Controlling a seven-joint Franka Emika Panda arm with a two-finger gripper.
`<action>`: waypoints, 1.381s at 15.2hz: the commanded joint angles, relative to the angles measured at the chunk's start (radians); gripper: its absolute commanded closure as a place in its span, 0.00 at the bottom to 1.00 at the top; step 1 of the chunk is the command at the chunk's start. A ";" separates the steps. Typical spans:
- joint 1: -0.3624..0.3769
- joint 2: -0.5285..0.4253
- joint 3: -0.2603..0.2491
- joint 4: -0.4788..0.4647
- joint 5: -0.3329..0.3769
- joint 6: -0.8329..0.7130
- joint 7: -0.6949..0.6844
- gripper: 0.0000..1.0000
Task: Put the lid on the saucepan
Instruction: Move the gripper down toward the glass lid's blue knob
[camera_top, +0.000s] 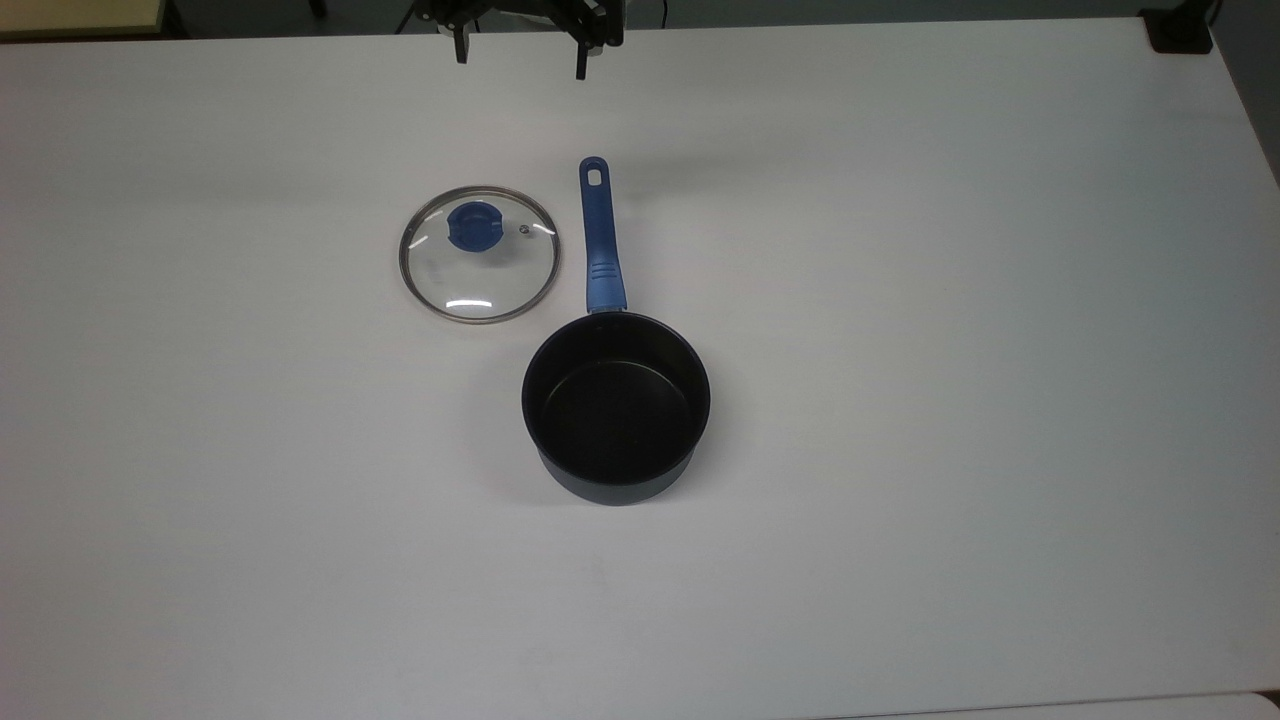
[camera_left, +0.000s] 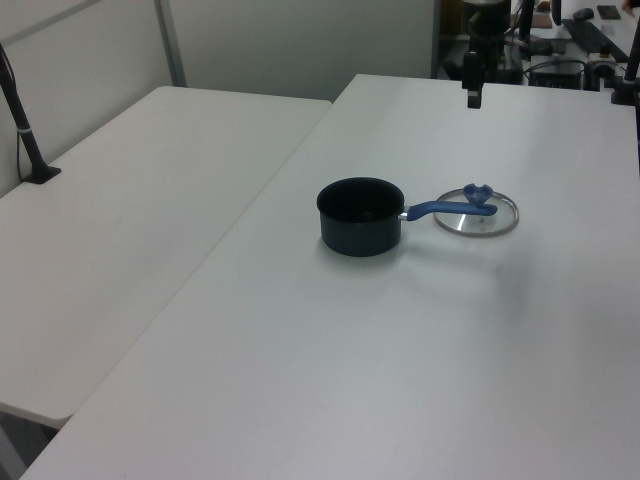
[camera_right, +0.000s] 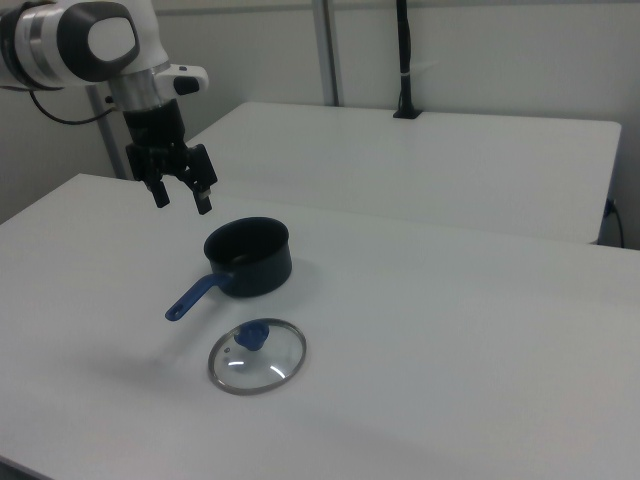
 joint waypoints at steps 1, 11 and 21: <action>-0.053 -0.008 -0.005 -0.010 0.014 -0.010 -0.005 0.00; -0.124 0.009 -0.005 -0.010 0.011 0.010 -0.267 0.00; -0.184 0.101 -0.001 -0.328 0.019 0.327 -0.501 0.00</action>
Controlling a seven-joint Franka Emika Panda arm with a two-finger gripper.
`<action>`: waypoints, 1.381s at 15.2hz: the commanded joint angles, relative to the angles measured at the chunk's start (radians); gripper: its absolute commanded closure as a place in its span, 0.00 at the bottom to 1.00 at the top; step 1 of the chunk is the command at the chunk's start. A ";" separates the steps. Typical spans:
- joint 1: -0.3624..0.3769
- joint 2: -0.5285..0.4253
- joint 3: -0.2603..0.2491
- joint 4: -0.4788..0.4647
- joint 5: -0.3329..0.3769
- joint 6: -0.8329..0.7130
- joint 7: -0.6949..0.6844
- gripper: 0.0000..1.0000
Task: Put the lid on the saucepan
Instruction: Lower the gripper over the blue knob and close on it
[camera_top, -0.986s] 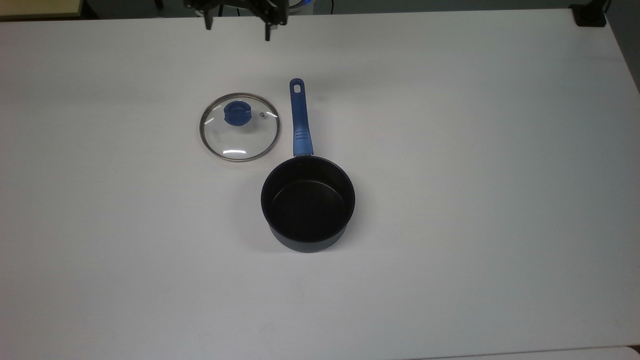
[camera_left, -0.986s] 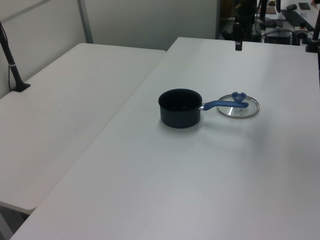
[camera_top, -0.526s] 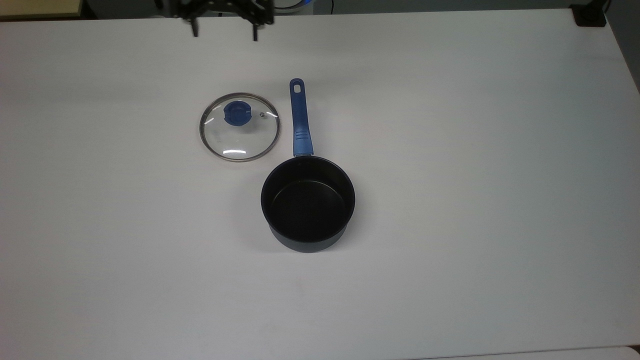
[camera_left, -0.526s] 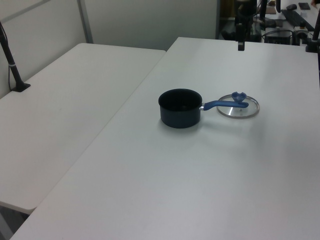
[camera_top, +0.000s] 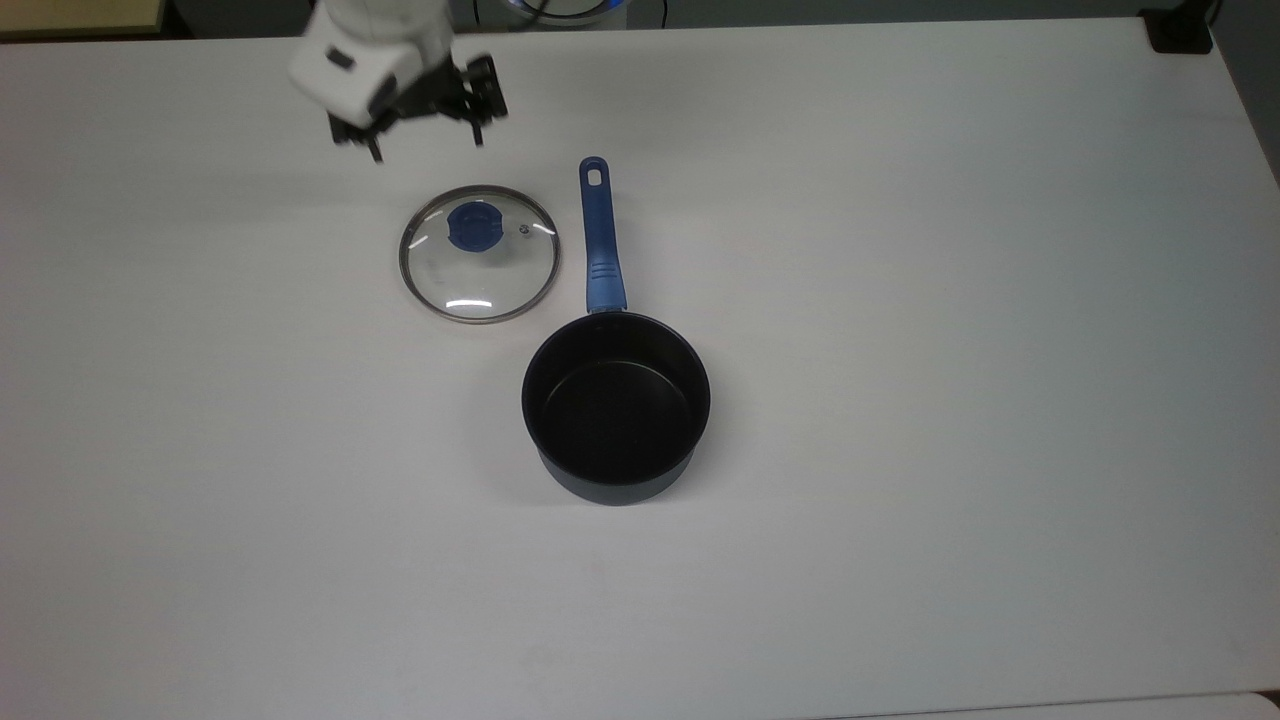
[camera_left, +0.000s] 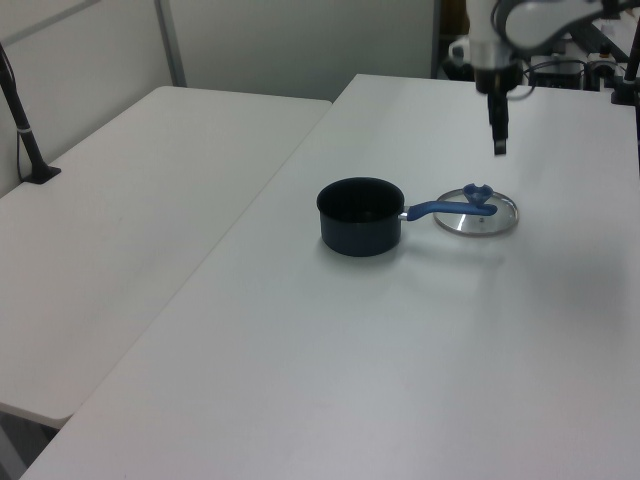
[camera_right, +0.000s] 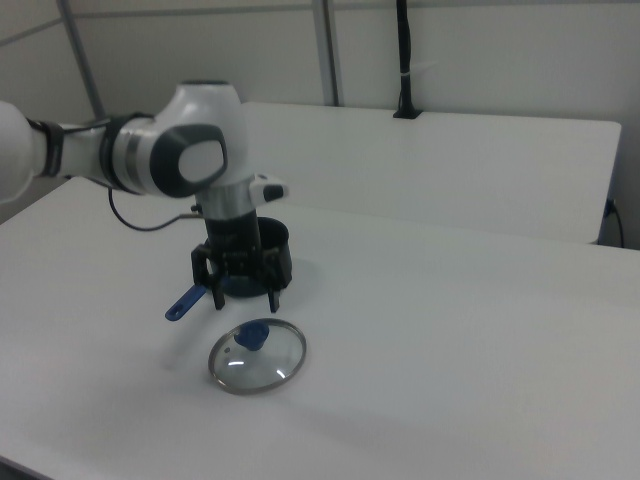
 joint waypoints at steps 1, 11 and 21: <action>0.020 0.066 -0.001 -0.041 0.021 0.076 0.004 0.00; 0.041 0.144 0.012 -0.040 0.089 0.196 0.144 0.07; 0.032 0.155 0.010 -0.041 0.091 0.224 0.142 0.27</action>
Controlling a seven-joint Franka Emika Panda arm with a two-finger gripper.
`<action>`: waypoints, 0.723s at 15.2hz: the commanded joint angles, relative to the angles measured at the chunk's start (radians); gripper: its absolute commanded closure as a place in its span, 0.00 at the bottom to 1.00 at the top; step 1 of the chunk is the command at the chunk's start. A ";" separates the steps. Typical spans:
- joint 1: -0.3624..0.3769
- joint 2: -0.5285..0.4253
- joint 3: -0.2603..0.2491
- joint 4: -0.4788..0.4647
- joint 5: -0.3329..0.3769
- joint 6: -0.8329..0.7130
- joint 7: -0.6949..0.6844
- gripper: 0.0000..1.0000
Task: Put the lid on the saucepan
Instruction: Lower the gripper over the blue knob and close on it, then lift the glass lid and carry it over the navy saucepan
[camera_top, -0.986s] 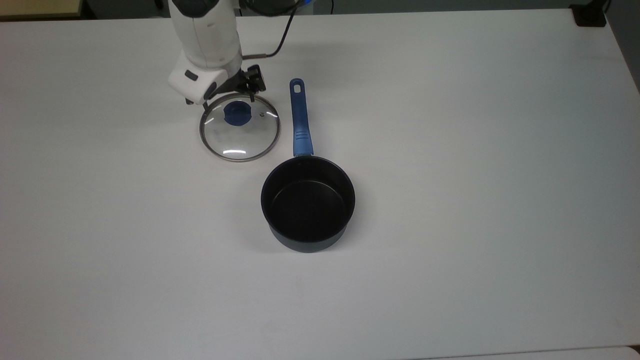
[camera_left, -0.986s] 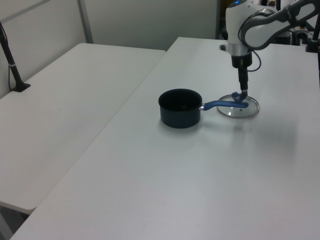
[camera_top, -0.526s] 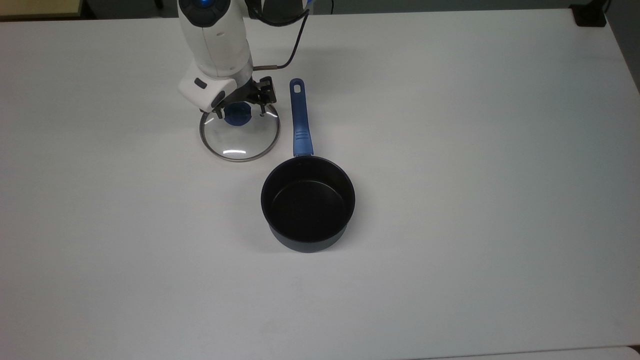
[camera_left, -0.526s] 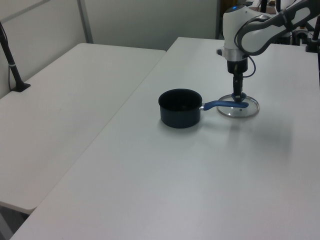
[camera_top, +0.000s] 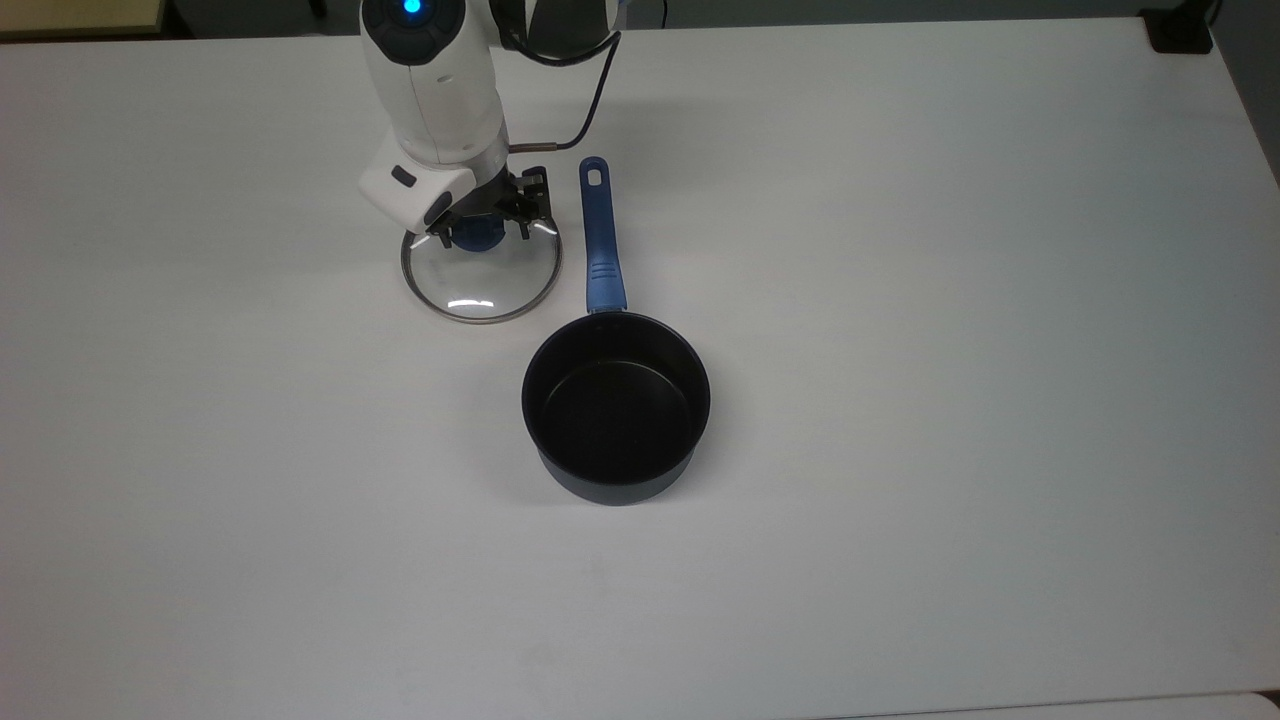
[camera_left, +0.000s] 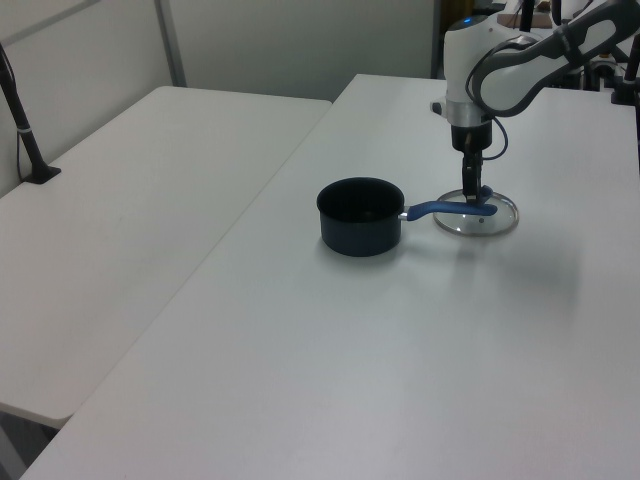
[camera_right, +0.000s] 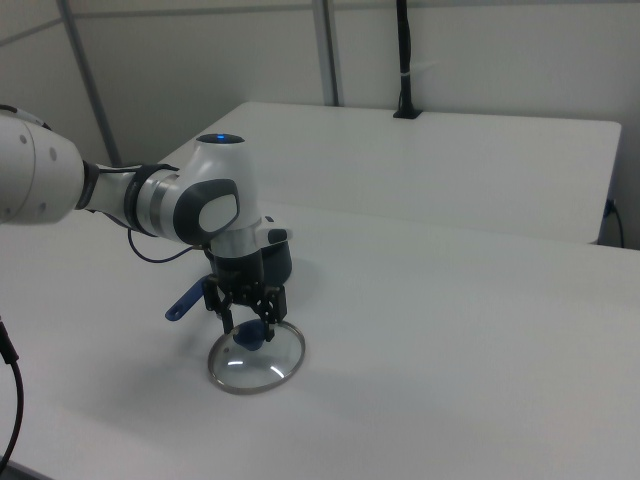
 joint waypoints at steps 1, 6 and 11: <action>-0.002 -0.007 -0.005 -0.009 0.015 0.017 0.008 0.34; -0.018 -0.015 -0.006 0.005 0.015 -0.019 0.009 0.47; -0.034 0.023 -0.014 0.244 0.014 -0.164 0.015 0.47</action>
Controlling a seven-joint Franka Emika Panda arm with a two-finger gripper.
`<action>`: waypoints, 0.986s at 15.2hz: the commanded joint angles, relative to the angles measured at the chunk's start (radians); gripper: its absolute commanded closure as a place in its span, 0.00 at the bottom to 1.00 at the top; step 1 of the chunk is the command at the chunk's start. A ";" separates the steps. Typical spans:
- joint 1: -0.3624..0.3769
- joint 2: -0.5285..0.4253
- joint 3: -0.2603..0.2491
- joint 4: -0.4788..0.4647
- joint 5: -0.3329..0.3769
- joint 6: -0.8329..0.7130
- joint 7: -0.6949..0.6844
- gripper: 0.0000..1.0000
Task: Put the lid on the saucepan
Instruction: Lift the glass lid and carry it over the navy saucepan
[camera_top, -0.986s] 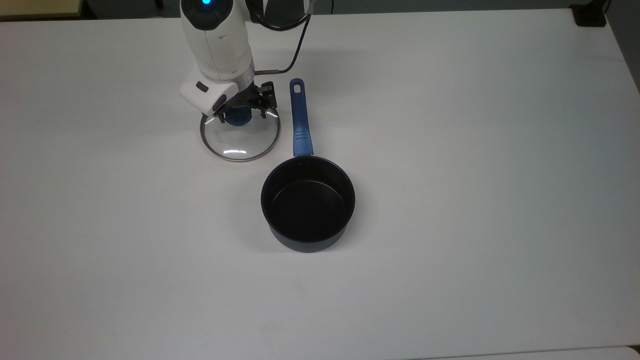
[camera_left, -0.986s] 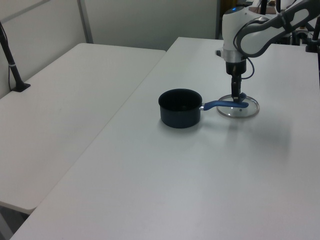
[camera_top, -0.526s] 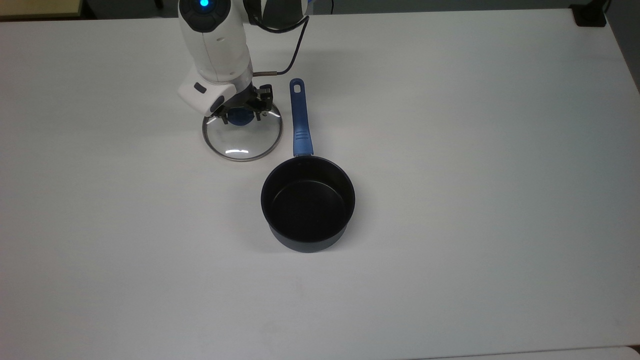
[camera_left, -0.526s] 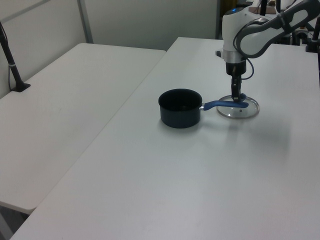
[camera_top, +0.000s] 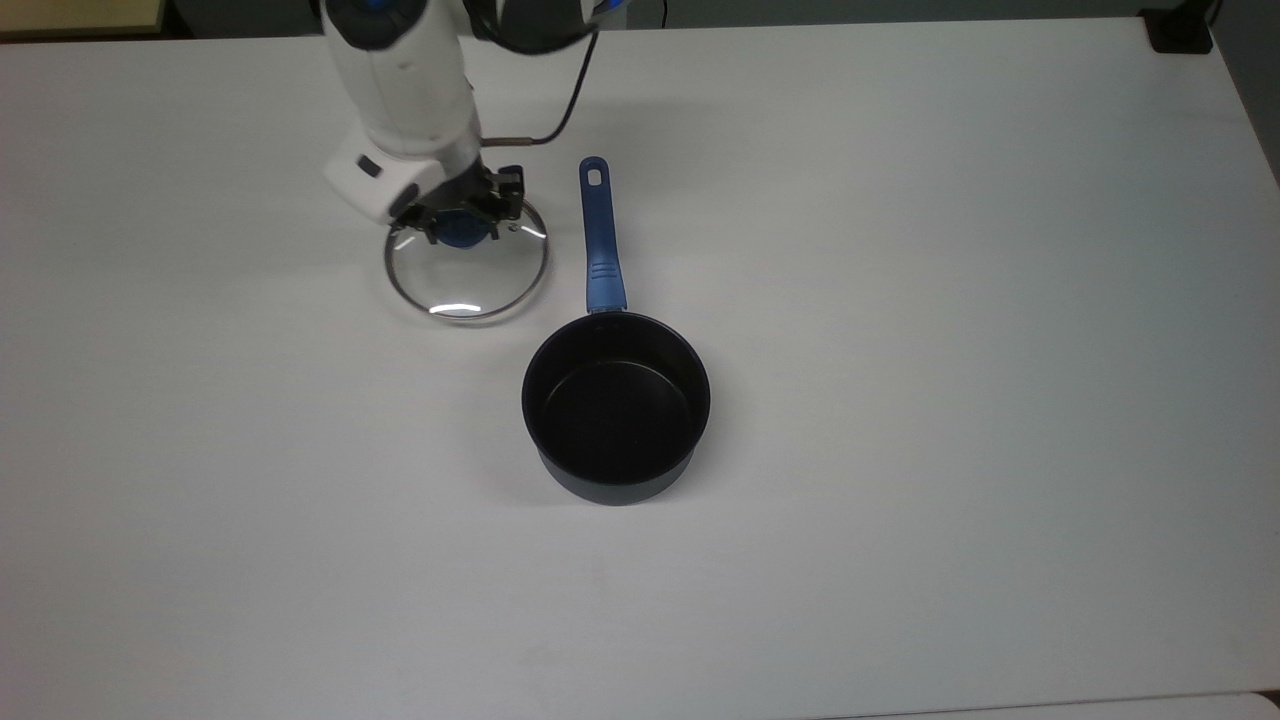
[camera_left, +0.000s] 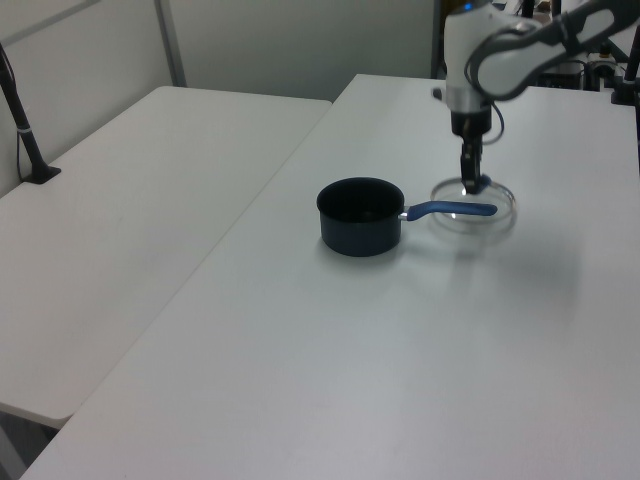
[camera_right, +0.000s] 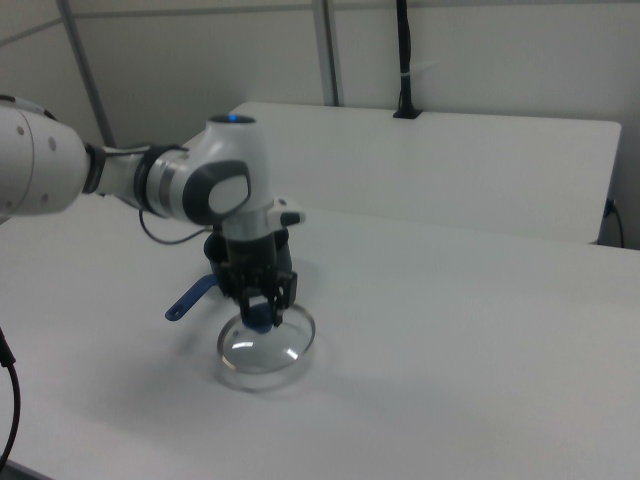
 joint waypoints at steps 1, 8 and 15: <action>0.001 0.038 -0.005 0.213 0.015 -0.102 0.013 0.47; 0.172 0.202 -0.007 0.525 0.012 -0.017 0.202 0.46; 0.237 0.243 -0.001 0.519 0.000 0.068 0.285 0.46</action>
